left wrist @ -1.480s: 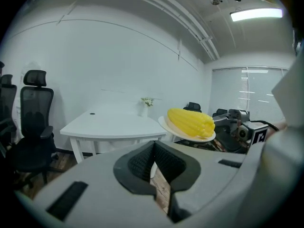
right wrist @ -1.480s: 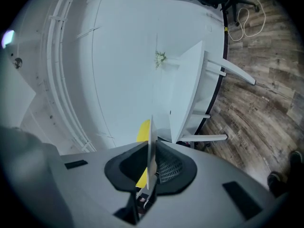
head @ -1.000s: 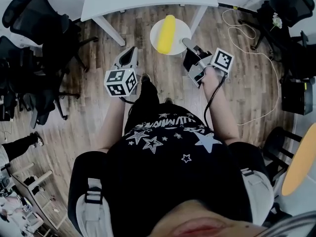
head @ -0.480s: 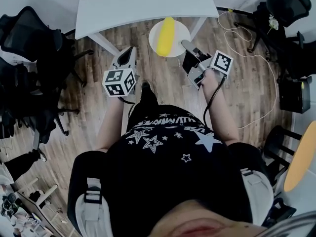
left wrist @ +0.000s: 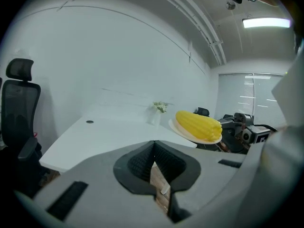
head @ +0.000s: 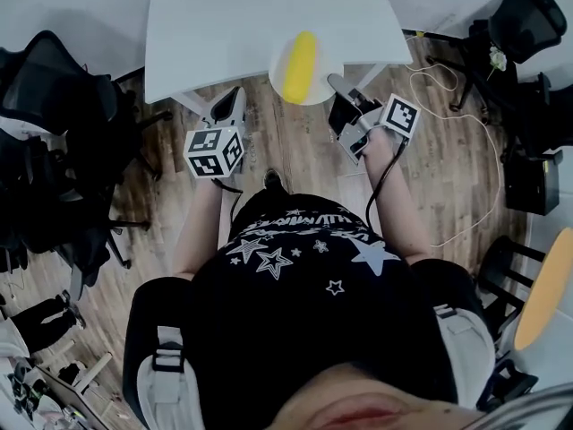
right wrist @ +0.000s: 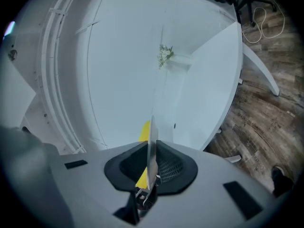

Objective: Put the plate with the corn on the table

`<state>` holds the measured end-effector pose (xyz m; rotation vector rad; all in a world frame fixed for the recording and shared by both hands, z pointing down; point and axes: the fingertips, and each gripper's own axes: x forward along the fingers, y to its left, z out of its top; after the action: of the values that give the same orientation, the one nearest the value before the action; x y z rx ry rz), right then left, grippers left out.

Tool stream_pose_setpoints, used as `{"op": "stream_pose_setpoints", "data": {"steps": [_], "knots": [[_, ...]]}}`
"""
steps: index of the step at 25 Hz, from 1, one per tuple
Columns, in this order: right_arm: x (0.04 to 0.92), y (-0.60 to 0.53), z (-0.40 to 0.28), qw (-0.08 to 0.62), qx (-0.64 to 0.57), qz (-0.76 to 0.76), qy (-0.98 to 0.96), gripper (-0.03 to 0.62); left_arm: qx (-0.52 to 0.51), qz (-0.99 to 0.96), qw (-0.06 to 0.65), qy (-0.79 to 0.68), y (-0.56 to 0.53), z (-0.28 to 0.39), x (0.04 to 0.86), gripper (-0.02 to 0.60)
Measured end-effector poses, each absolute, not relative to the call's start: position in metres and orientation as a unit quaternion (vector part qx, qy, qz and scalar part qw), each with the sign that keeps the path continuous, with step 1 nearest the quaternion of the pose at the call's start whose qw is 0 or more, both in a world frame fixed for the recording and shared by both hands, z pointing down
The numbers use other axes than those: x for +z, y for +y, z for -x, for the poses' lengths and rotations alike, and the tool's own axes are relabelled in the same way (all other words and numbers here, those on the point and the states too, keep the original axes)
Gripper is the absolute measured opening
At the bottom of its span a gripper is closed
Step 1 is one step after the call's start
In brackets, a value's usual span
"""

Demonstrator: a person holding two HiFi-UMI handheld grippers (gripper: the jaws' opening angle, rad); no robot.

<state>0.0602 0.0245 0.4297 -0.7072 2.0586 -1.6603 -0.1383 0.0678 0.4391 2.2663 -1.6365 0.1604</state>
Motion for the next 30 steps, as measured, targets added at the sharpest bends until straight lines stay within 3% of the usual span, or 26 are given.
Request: {"op": "stream_pose_setpoints", "data": {"steps": [12,30], "knots": [[0.43,-0.034,0.013,0.227,-0.597,0.265,0.722,0.04,0.045,-0.807,0.167,-0.564,0.009,0.213,0.437,0.008],[0.454,-0.132,0.037,0.209,-0.613,0.254,0.718,0.038,0.047,-0.792,0.178,-0.582,-0.064,0.235,0.453,0.008]]}}
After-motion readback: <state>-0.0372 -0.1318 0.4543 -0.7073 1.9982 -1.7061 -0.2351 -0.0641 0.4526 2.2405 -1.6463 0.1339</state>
